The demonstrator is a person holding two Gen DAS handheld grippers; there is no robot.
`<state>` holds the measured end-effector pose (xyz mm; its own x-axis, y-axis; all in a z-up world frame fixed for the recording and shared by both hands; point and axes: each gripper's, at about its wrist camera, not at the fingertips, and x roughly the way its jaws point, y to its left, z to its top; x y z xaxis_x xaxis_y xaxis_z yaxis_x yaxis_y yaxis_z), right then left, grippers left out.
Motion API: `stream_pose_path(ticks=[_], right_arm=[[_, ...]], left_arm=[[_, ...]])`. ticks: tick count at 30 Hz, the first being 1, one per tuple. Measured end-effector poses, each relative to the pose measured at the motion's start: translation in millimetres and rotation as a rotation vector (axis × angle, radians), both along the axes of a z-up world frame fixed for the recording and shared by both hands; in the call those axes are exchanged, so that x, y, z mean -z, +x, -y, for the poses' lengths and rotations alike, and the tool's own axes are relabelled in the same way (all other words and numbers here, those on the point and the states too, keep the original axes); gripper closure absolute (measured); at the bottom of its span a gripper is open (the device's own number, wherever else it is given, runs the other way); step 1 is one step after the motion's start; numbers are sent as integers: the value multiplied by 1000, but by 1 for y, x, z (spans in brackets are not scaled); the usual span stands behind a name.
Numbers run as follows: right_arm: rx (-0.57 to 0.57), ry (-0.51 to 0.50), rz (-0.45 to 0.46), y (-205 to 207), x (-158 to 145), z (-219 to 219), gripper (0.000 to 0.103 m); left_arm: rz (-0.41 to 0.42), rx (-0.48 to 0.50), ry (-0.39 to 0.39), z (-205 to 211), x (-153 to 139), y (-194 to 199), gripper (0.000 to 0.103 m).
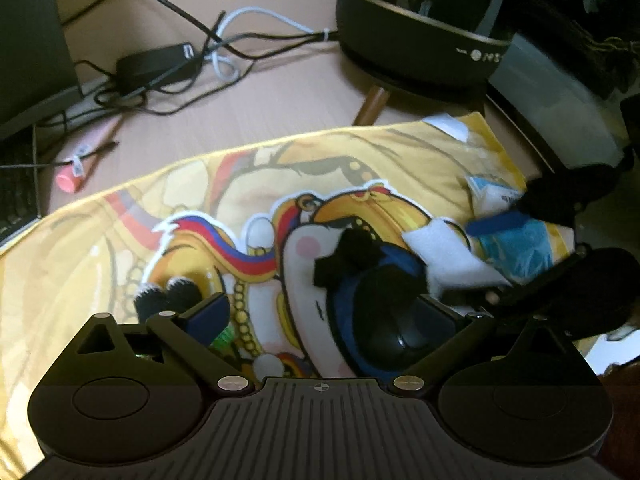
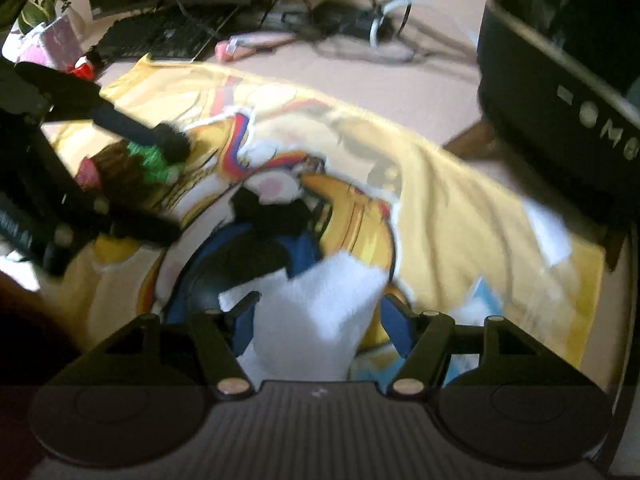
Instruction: Organize soft objects
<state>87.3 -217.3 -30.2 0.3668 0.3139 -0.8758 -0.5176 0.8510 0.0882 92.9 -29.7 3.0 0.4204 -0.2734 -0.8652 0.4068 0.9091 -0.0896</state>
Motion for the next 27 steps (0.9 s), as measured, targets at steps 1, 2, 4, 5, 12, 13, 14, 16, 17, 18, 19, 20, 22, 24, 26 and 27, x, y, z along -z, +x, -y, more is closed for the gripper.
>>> stream_pose_path(ticks=[1,2,4,5,12,13,14,16,17,18,19,20,22,24,26,27], right_arm=[[1,13,-18,-3,1,2,36],[-7,23,-34,-6,2,2,37],[-31,34,-66,-13,7,1,62],[-28,33,-74,-15,10,-1,72],[-29,206,12,-25,-26,-21,94],[-46,238,0,-24,-28,-26,94],[-55,257,-27,-22,-24,-32,94],[-75,294,-82,-18,-17,-43,94],[-68,299,-103,-17,-13,-44,94],[-44,290,-117,-16,-8,-41,95],[-20,281,-131,-14,-4,-38,96],[5,275,-131,-15,-3,-32,96],[66,274,-99,-18,-12,-15,96],[151,286,-64,-23,-20,9,95],[235,297,-30,-27,-28,33,95],[278,302,-13,-29,-32,45,95]], left_arm=[[0,-3,-7,0,-1,0,2],[-1,-4,-15,0,-1,1,2],[2,-4,-25,0,-2,1,2],[6,-6,-31,0,-3,1,2],[63,-149,-119,-40,-29,14,2],[67,-175,-130,-46,-32,18,1],[68,-204,-138,-52,-34,21,1],[65,-247,-146,-60,-36,25,1],[66,-254,-150,-62,-37,25,1],[68,-261,-154,-63,-38,24,1],[70,-260,-155,-64,-39,23,1],[71,-248,-151,-62,-39,22,1],[62,-225,-143,-57,-36,20,1],[46,-195,-145,-47,-32,20,1],[32,-138,-158,-32,-29,18,1],[26,-99,-165,-22,-28,16,1]])
